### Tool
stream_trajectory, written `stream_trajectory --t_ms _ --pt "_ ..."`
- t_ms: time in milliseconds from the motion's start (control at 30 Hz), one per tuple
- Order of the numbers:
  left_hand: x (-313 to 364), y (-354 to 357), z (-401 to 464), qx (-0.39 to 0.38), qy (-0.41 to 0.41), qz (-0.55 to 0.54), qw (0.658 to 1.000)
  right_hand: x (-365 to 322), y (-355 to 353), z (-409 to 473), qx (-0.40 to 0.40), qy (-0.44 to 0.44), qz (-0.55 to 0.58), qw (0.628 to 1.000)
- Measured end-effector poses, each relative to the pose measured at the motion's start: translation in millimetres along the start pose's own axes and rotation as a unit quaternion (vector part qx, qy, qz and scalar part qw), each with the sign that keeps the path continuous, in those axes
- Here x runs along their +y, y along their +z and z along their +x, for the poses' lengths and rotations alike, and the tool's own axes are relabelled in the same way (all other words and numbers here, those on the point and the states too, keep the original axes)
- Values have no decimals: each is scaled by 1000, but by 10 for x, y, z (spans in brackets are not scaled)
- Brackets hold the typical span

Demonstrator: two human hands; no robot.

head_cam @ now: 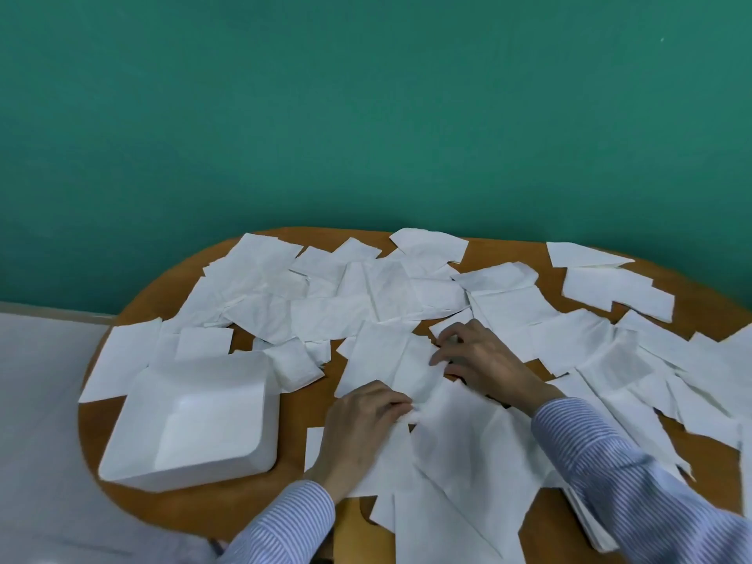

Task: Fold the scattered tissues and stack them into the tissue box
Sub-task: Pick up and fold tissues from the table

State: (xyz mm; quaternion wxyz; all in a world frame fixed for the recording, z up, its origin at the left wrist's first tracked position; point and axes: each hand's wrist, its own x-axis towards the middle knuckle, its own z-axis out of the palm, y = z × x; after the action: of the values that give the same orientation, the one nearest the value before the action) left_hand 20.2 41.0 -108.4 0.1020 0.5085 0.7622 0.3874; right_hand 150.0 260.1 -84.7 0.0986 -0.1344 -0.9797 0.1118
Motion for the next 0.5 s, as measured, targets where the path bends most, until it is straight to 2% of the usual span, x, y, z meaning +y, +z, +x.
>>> stream_trajectory --t_ms 167,333,500 --pt "-49 -115 -141 19 -37 -43 998 -41 -25 -72 15 -19 28 999" --pt "0 -196 -256 39 -52 -78 995 -124 -186 -174 19 12 66 998" --pt "46 -292 -278 80 -70 -81 991 -228 -357 -40 22 -1 81 996"
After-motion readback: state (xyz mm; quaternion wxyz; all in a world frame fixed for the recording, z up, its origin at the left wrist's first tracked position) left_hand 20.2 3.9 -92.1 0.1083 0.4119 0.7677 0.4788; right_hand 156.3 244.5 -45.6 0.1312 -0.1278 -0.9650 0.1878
